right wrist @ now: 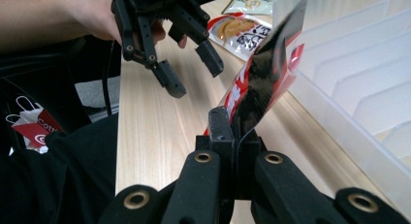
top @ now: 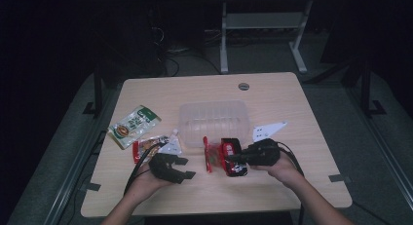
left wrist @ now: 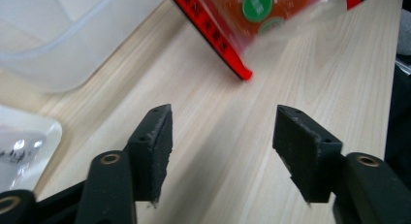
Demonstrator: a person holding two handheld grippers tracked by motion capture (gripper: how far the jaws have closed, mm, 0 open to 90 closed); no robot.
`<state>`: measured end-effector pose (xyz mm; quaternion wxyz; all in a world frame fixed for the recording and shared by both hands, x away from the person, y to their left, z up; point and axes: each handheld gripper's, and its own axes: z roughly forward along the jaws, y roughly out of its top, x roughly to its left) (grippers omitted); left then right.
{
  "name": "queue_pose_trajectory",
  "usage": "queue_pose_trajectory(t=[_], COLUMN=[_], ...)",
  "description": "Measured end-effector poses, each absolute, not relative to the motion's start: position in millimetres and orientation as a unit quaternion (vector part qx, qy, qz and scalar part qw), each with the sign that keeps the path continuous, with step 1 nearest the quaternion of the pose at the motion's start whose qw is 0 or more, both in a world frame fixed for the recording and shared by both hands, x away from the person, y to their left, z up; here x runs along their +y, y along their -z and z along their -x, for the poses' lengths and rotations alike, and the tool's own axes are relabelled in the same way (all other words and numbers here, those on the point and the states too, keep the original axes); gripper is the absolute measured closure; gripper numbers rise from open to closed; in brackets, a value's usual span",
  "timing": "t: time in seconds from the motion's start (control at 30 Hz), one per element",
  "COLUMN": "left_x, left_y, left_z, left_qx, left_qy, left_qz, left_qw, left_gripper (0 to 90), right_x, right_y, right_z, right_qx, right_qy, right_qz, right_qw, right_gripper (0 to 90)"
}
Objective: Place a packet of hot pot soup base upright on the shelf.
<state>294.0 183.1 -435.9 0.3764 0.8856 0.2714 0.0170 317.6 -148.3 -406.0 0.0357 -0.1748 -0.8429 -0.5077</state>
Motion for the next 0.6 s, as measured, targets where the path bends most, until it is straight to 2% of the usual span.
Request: queue_pose_trajectory(t=[0.23,0.6], left_x=[192.0,191.9], left_y=[439.0,440.1], left_z=[-284.6,-288.0], left_qx=[0.27,0.265], left_qy=[-0.012,-0.034], left_qz=[-0.889,-0.893], left_qw=[0.37,0.362], left_gripper=[29.6,20.7], right_x=[-150.4,-142.1], right_y=[390.2,369.8], right_z=[-322.2,-341.6], right_qx=[-0.834,-0.823], right_qy=[0.525,0.543], right_qz=[0.169,0.164], right_qw=[0.025,-0.002], right_gripper=[90.0,90.0])
